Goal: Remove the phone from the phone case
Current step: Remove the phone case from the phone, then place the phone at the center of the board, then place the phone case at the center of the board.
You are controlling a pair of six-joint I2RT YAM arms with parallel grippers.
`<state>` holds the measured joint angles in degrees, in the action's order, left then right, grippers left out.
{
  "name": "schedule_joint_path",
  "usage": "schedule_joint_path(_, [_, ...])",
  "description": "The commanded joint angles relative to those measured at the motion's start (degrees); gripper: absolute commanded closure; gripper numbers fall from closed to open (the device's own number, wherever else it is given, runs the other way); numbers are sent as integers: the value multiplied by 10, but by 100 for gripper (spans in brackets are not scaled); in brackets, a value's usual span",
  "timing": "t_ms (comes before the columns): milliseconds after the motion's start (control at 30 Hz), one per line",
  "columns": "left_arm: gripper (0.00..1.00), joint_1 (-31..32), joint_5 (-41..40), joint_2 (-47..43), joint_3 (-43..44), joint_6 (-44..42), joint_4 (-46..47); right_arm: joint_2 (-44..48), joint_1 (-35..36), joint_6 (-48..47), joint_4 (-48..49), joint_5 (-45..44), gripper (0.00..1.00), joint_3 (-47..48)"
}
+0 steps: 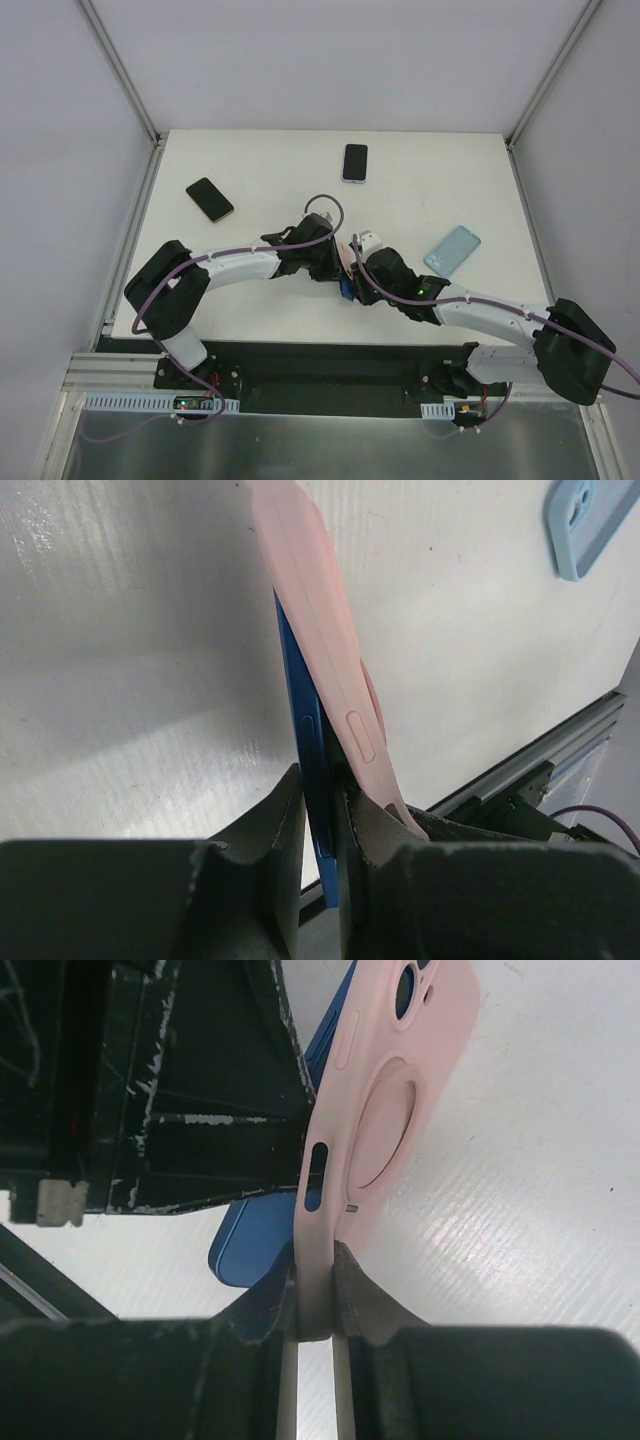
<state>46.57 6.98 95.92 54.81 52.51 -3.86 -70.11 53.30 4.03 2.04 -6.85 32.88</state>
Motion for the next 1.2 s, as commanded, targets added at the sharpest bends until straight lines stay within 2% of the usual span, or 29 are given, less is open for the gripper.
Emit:
schedule_joint_path(0, [100, -25, -98, -6, -39, -87, -135, 59, -8, -51, -70, -82, 99, 32])
schedule_joint_path(267, [100, -31, -80, -11, -44, -91, -137, 87, -8, -52, -111, -141, 99, 29])
schedule_joint_path(600, [100, -34, -72, -39, -44, -88, -138, 101, -9, -42, -91, -127, 99, 16])
schedule_joint_path(700, [100, -35, -55, -64, -37, -90, -140, 107, -20, -10, -93, -130, 99, 16])
schedule_joint_path(1000, [100, -81, -58, -129, 24, -131, -199, 149, -159, 69, -97, -14, 99, 0])
schedule_joint_path(1167, [100, -110, -153, -124, 77, -190, -254, 155, -239, 98, -91, 46, 99, 1])
